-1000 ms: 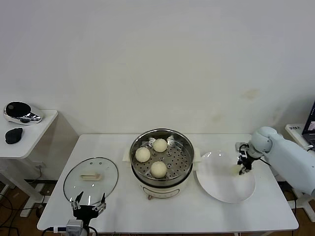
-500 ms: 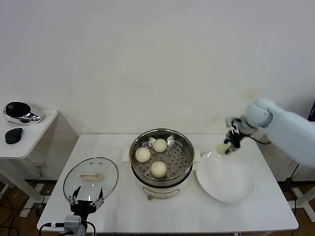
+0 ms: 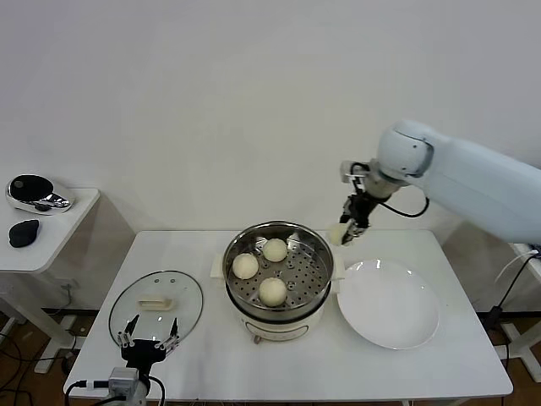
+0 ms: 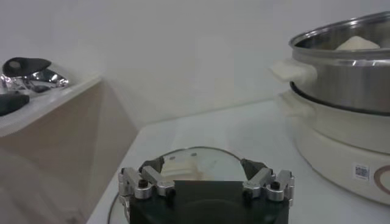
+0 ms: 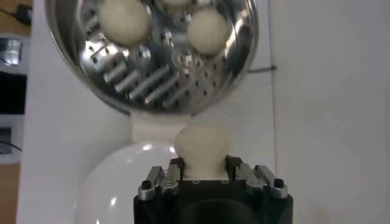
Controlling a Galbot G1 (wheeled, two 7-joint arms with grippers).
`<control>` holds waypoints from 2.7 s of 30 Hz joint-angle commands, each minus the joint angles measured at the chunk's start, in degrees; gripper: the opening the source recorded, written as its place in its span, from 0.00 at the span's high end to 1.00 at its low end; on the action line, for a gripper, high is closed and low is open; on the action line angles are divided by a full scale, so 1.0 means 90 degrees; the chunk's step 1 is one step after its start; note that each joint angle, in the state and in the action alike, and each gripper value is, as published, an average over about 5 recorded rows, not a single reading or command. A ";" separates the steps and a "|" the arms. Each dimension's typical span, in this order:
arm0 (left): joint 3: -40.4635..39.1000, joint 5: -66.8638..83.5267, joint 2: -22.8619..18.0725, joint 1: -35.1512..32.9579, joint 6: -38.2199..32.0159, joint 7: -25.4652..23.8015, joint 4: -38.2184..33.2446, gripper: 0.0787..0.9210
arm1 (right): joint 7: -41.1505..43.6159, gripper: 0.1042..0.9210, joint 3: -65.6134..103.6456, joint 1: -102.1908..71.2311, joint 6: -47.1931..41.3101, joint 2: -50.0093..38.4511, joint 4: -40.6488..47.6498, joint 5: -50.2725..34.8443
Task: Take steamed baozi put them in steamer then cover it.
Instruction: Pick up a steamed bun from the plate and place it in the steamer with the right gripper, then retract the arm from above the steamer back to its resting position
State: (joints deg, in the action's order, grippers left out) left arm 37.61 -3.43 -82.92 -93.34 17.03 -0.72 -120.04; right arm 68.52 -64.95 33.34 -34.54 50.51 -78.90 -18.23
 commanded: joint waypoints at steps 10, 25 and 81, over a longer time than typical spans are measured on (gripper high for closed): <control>0.0029 0.0044 -0.0021 -0.0080 0.0005 0.0001 -0.0214 0.12 | -0.0218 0.57 -0.0013 -0.0937 -0.0470 0.1324 0.0573 0.0553; 0.0075 0.0089 0.0002 -0.0055 0.0015 -0.0010 -0.0174 0.12 | -0.0263 0.57 0.0320 -0.1588 -0.0378 0.1516 0.1108 0.1222; 0.0180 -0.0316 -0.0032 0.0139 -0.0653 0.0104 0.0254 0.12 | -0.7822 0.12 1.1350 -1.2639 0.3381 0.1011 -0.3093 -0.1781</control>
State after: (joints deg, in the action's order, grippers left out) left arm 38.97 -1.05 -83.45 -93.47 12.37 0.75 -119.68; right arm 6.04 23.96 -56.30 -12.63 51.96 -103.17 -30.84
